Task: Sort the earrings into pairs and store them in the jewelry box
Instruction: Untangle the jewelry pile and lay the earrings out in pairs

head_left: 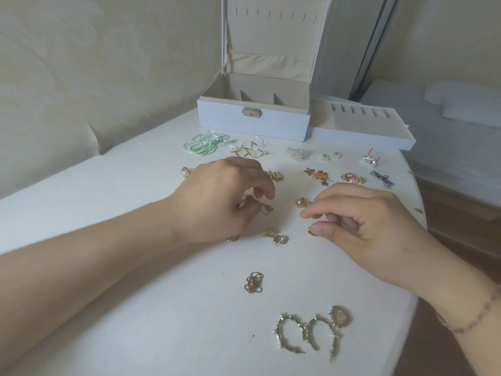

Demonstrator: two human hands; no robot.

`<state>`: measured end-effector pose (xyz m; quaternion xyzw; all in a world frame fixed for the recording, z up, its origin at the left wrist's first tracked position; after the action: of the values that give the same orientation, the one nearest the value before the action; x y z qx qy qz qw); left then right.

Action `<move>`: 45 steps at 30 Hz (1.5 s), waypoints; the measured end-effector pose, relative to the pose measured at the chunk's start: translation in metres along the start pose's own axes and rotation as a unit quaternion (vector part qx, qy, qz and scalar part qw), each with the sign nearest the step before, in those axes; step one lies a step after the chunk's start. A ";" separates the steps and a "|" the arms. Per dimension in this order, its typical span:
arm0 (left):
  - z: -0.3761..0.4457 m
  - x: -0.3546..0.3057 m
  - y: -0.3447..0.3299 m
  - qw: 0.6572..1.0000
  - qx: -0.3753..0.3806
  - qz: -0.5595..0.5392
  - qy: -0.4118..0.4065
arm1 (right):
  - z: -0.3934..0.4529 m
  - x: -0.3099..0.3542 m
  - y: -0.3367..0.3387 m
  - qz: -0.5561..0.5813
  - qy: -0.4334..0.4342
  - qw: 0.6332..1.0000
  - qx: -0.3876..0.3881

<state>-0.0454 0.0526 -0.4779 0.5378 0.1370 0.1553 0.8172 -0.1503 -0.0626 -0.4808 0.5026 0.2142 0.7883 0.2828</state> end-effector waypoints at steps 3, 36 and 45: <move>0.000 0.005 0.004 0.999 -0.019 -0.025 0.029 | 0.004 0.033 -0.026 0.006 0.049 0.995 0.082; -0.005 -0.018 -0.004 0.998 -0.007 -0.013 -0.054 | -0.043 -0.027 0.012 0.209 -0.199 0.957 -0.013; -0.006 -0.020 -0.008 0.997 -0.013 0.004 -0.073 | -0.047 -0.020 0.005 0.139 -0.166 0.975 0.048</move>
<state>-0.0650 0.0472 -0.4866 0.5376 0.0727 0.1210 0.8313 -0.1877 -0.0817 -0.5102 0.6642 0.1302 0.7143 0.1779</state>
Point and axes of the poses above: each hand's wrist, its own z-axis towards the middle knuckle, its own y-axis out of the back of the hand, x = y × z, the point moved 9 cm from there along z, towards the middle knuckle, and after that the axes turned 14 degrees about z, right-handed, at the moved point
